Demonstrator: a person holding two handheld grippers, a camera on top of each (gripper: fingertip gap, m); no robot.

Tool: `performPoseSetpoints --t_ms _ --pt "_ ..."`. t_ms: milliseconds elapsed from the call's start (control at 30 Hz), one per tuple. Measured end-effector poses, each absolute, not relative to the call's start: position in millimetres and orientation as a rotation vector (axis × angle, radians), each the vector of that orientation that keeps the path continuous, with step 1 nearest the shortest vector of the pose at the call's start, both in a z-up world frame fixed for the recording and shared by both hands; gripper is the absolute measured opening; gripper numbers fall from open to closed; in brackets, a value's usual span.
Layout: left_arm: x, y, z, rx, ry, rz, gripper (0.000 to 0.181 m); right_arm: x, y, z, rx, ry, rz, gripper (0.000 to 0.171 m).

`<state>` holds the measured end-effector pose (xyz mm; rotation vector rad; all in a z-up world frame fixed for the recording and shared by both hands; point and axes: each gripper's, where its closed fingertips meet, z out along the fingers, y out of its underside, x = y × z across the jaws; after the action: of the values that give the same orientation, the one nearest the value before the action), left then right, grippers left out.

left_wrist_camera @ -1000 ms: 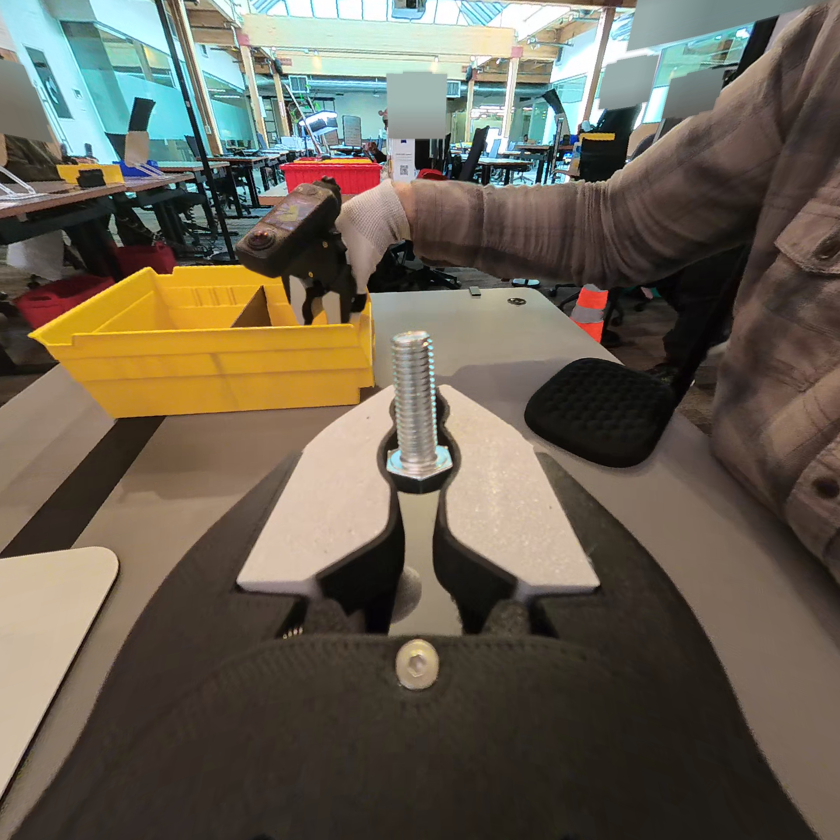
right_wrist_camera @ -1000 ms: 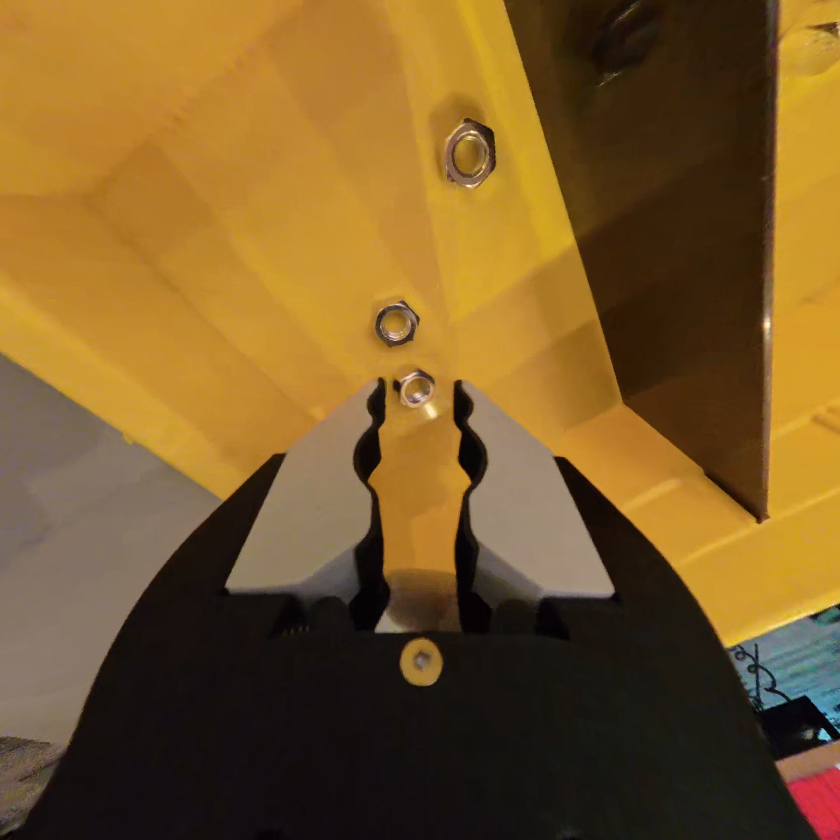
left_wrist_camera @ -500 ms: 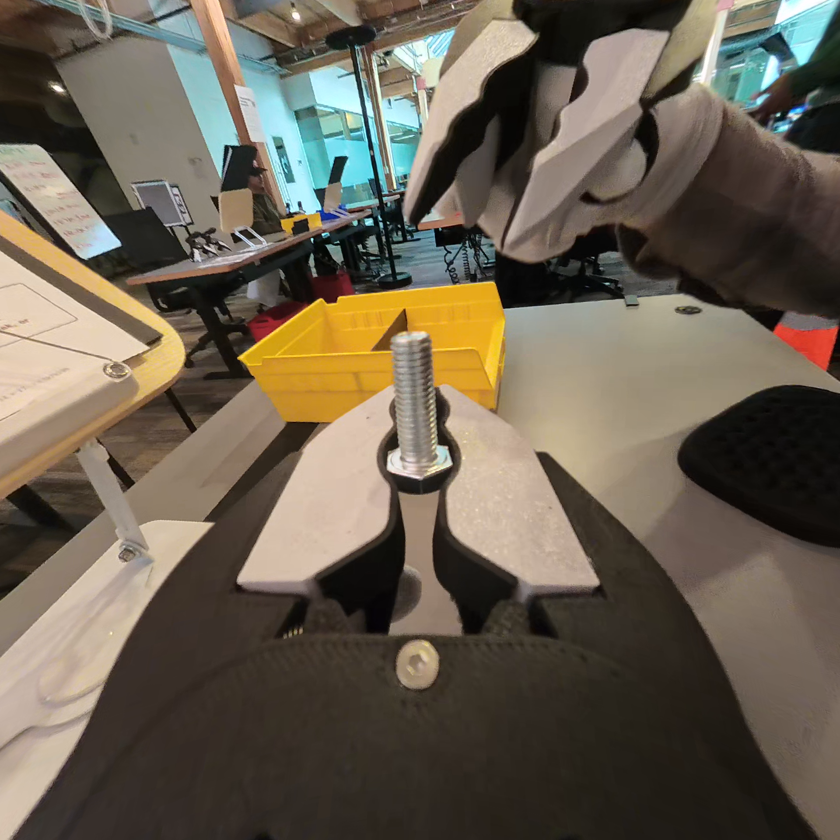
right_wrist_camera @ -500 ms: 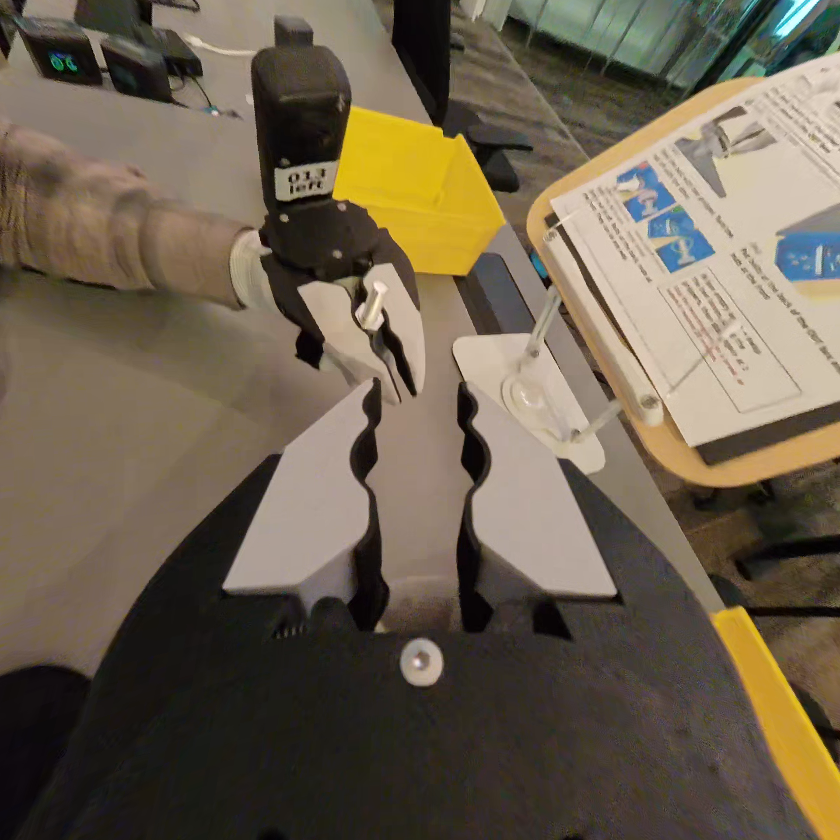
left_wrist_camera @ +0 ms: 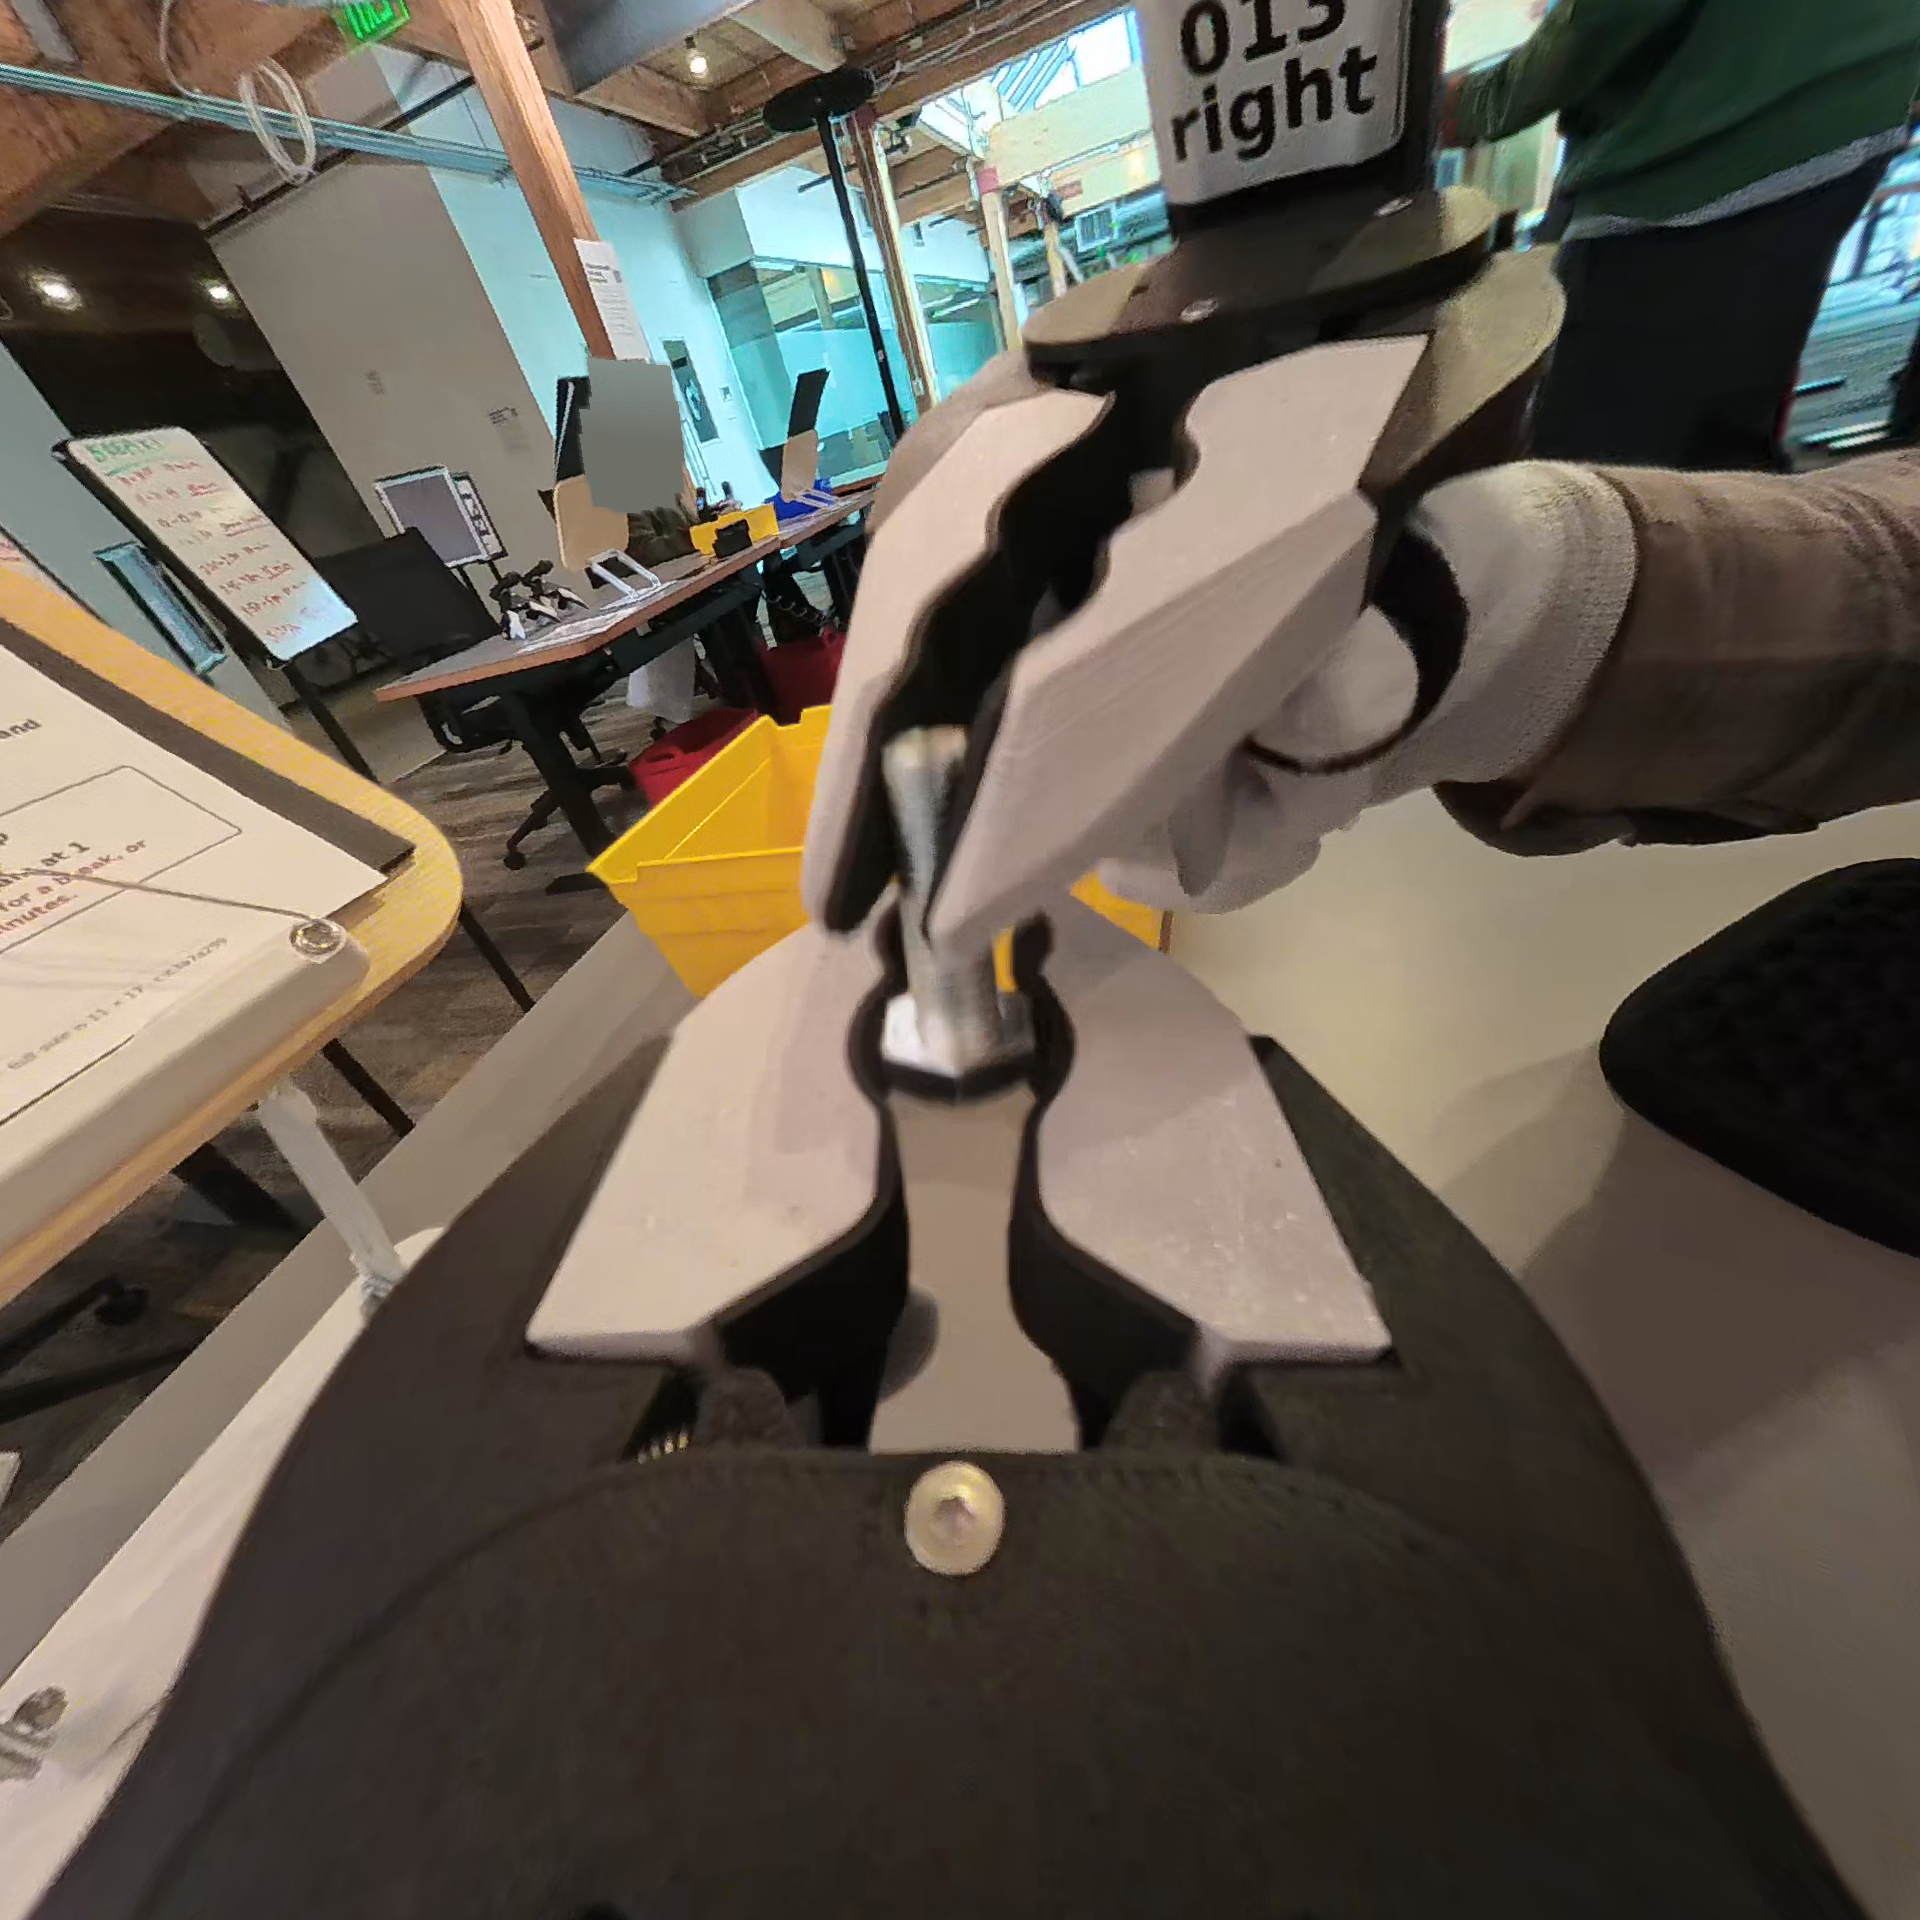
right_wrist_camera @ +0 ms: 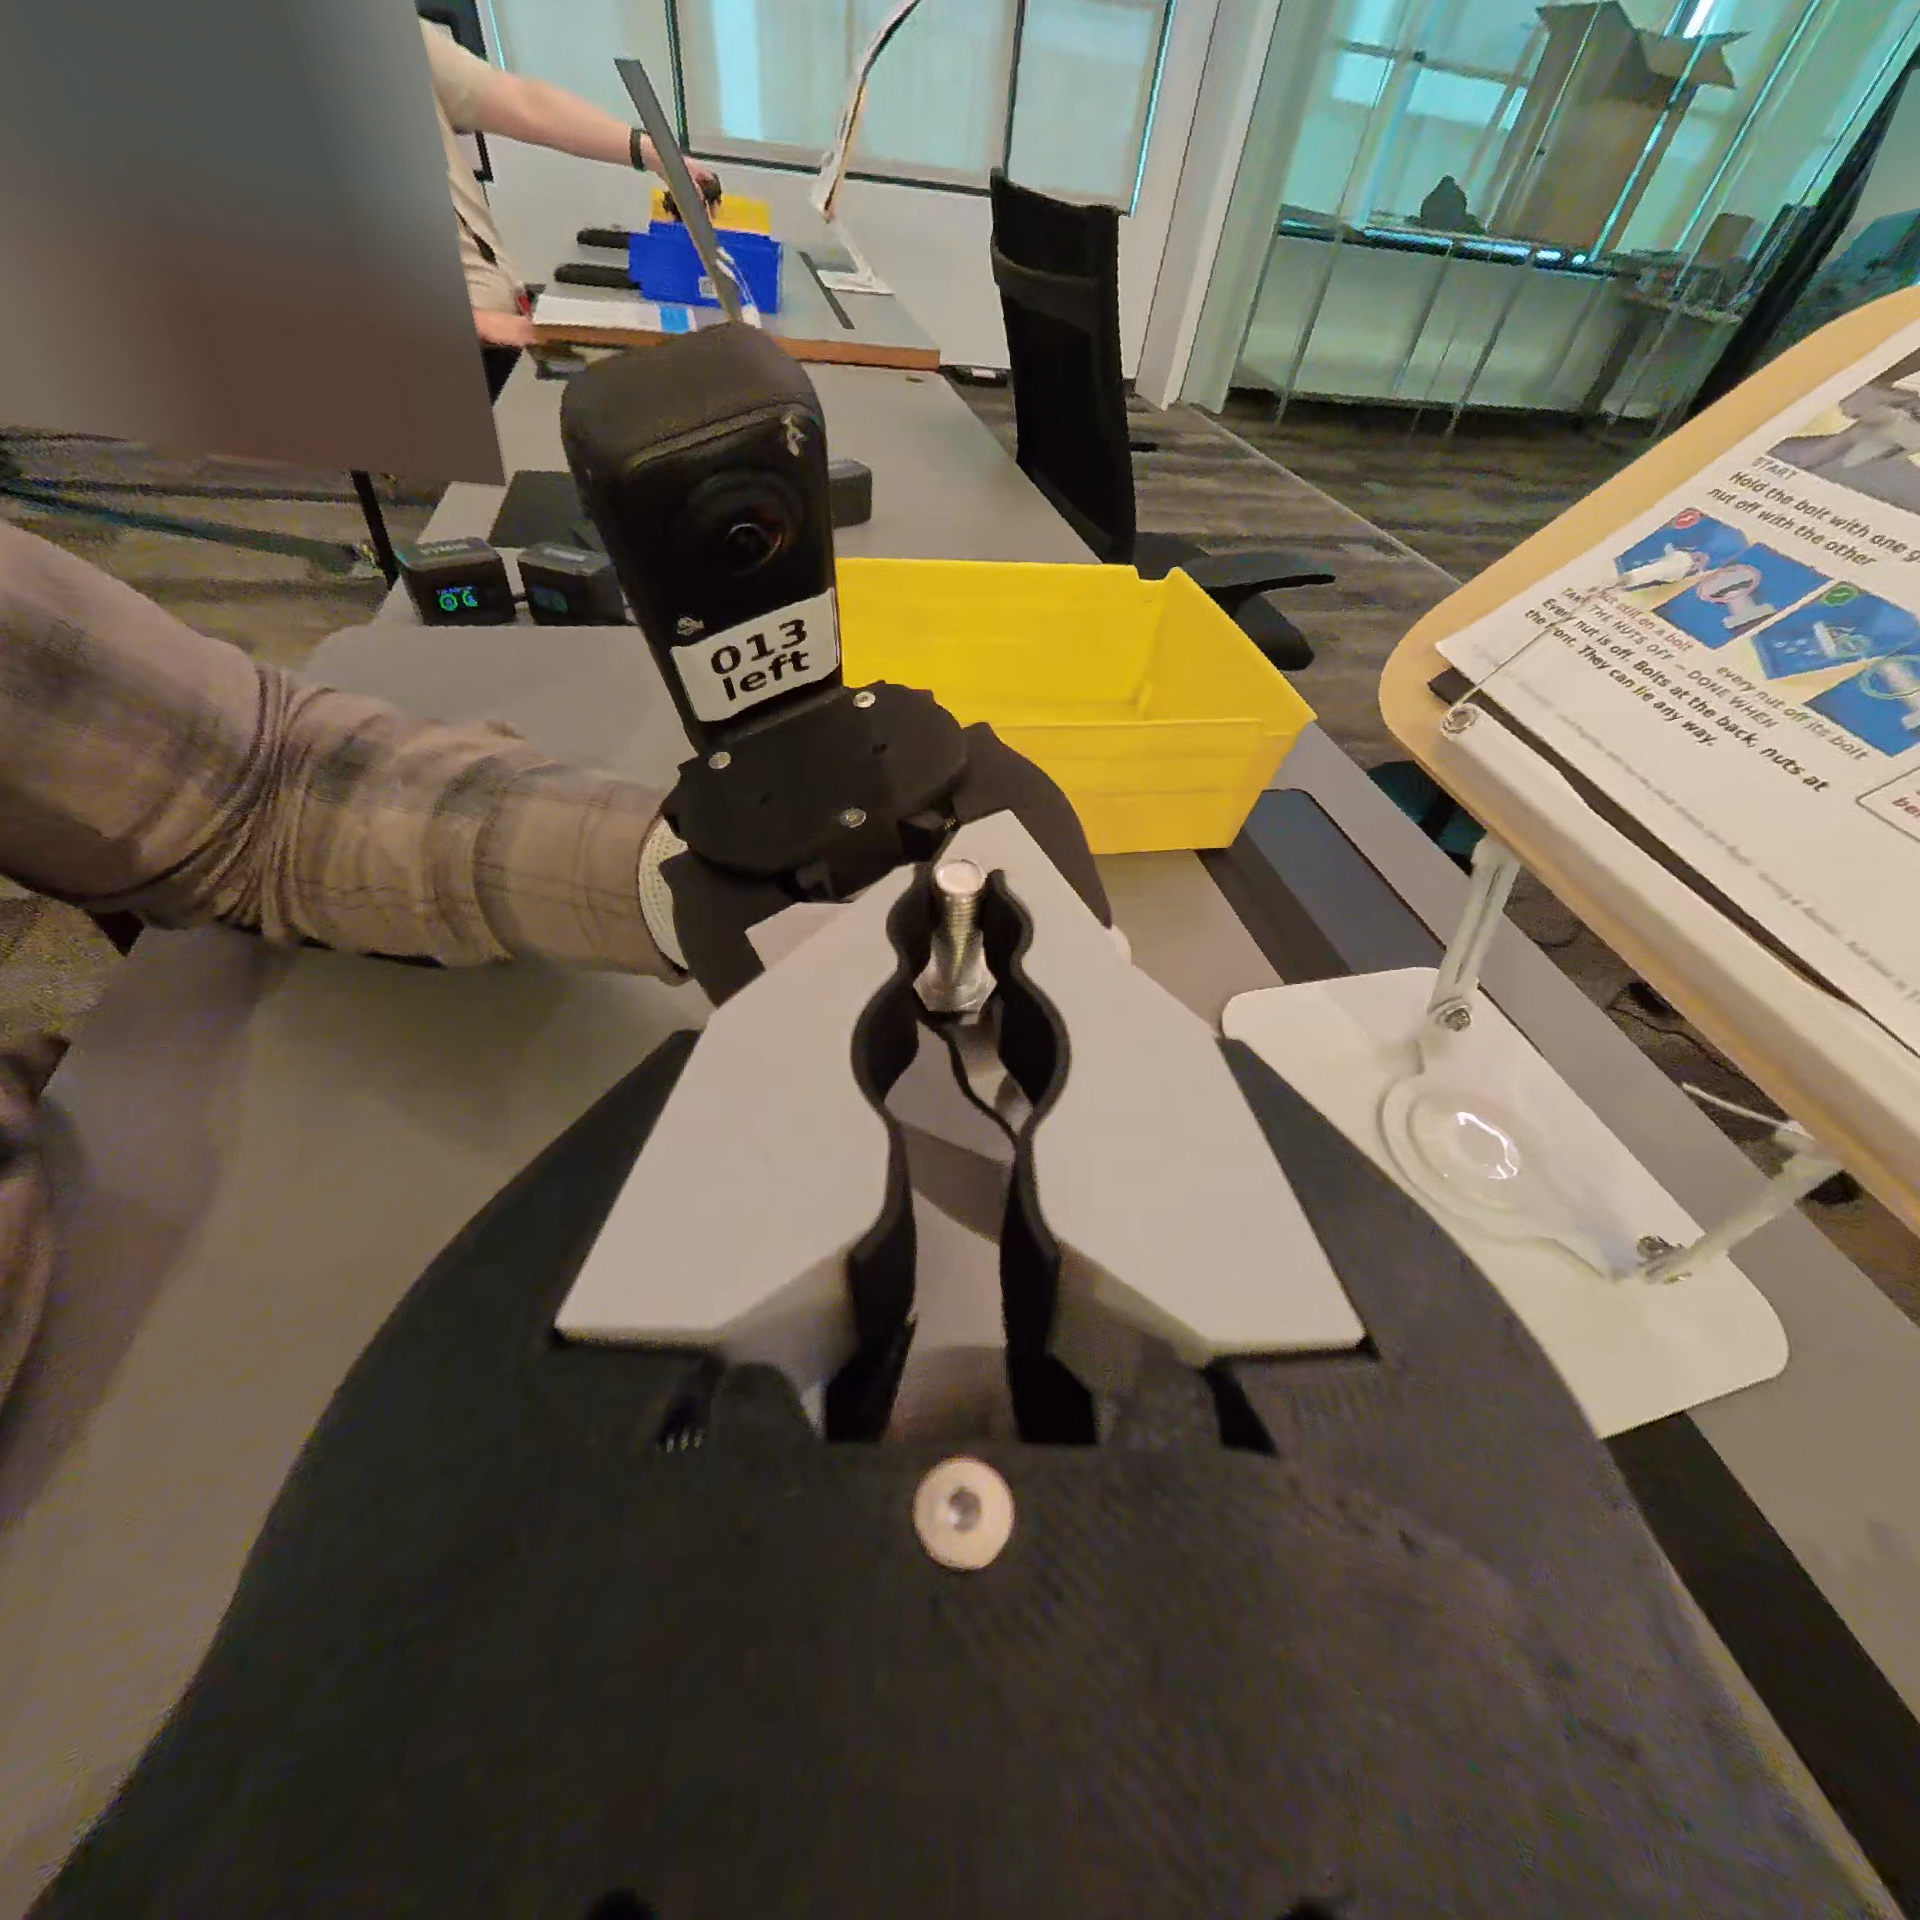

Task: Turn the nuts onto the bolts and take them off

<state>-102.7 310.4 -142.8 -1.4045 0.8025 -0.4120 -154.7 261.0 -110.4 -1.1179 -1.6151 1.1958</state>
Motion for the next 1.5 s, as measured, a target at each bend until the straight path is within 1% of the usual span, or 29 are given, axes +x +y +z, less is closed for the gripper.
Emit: performPoseSetpoints --t_ms 67,100,200,267,333,400,500,567,700,733,800,833,867,967,1067,1233,1300,1400,1500 --pt "-107 314 -140 -1.424 0.796 -0.353 0.040 -145 270 -95 -1.108 -1.561 1.211 0.007" --pt "-111 316 -138 -1.427 0.790 -0.313 0.043 -138 284 -87 -1.116 -1.537 1.169 0.007" --pt "-126 317 -129 -1.418 0.787 -0.224 0.036 -104 367 -72 -1.237 -1.462 0.894 0.006" --pt "-136 317 -123 -1.414 0.785 -0.173 0.019 -73 445 -79 -1.378 -1.420 0.621 0.007" --pt "-143 317 -120 -1.426 0.793 -0.127 0.002 -36 512 -117 -1.612 -1.495 0.398 0.007" --pt "-149 319 -120 -1.440 0.800 -0.081 0.002 -3 569 -155 -1.796 -1.518 0.188 0.007" --pt "-154 320 -120 -1.448 0.806 -0.044 0.002 27 616 -217 -2.019 -1.590 0.017 0.007" --pt "-157 321 -122 -1.462 0.811 -0.034 0.002 36 628 -252 -2.129 -1.642 -0.044 0.007" --pt "-165 323 -126 -1.477 0.827 0.006 0.004 43 634 -297 -2.250 -1.719 -0.170 0.008" --pt "-167 323 -125 -1.478 0.826 0.018 0.004 41 634 -304 -2.269 -1.716 -0.165 0.012" --pt "-170 322 -123 -1.479 0.824 0.012 0.006 37 632 -309 -2.272 -1.730 -0.150 0.028" --pt "-172 321 -121 -1.476 0.814 0.008 0.007 35 634 -304 -2.256 -1.714 -0.161 0.033" --pt "-174 321 -118 -1.474 0.807 0.010 0.007 35 635 -296 -2.227 -1.697 -0.182 0.035" --pt "-182 318 -106 -1.464 0.790 0.047 0.011 25 631 -247 -2.090 -1.603 -0.184 0.033" --pt "-193 314 -91 -1.466 0.765 0.100 0.015 -5 601 -179 -1.918 -1.497 0.001 0.030" --pt "-214 306 -67 -1.482 0.713 0.203 0.021 -62 517 -51 -1.547 -1.378 0.306 0.026" --pt "-227 300 -59 -1.501 0.696 0.265 0.021 -79 484 -10 -1.407 -1.344 0.379 0.026" --pt "-255 284 -46 -1.529 0.650 0.369 0.020 -95 441 31 -1.228 -1.288 0.507 0.026" --pt "-295 260 -37 -1.584 0.587 0.498 0.019 -99 414 44 -1.124 -1.220 0.628 0.025"
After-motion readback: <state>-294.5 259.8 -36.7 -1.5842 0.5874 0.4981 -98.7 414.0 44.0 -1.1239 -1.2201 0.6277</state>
